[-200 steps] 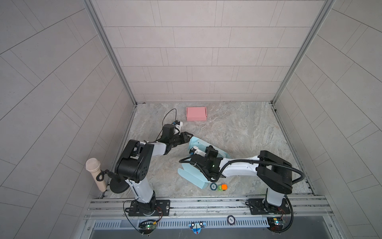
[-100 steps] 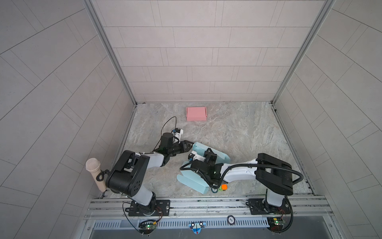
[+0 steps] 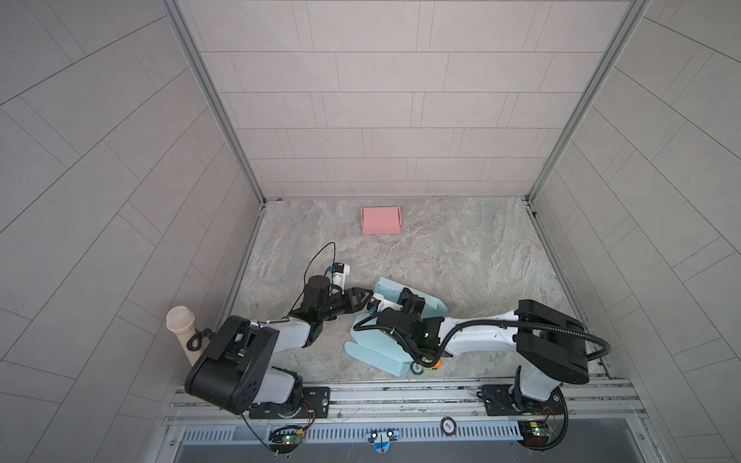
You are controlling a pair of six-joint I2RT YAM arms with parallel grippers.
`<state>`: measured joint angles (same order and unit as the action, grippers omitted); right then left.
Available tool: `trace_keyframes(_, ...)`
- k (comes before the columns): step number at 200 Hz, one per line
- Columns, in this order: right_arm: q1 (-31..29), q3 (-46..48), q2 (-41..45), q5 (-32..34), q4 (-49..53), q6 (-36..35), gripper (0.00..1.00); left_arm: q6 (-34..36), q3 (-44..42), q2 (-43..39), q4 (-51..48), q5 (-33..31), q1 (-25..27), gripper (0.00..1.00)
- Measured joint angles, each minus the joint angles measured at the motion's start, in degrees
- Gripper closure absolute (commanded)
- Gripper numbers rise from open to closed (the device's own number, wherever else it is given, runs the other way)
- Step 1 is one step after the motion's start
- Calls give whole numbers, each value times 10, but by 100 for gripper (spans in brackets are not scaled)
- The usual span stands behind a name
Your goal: Fold the paper box
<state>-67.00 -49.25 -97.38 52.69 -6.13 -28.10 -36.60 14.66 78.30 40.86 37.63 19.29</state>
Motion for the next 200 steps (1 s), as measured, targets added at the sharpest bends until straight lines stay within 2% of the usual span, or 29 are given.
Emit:
trace_keyframes(69,-9,0,0,0,-1,-4,100,19,-45,-67,-5,-37,39,44)
trace_keyframes(127,-15,0,0,0,-1,-4,100,46,-38,-50,-7,-73,48,39)
trace_keyframes(200,-15,0,0,-7,-2,-3,100,82,-24,-26,11,-107,66,43)
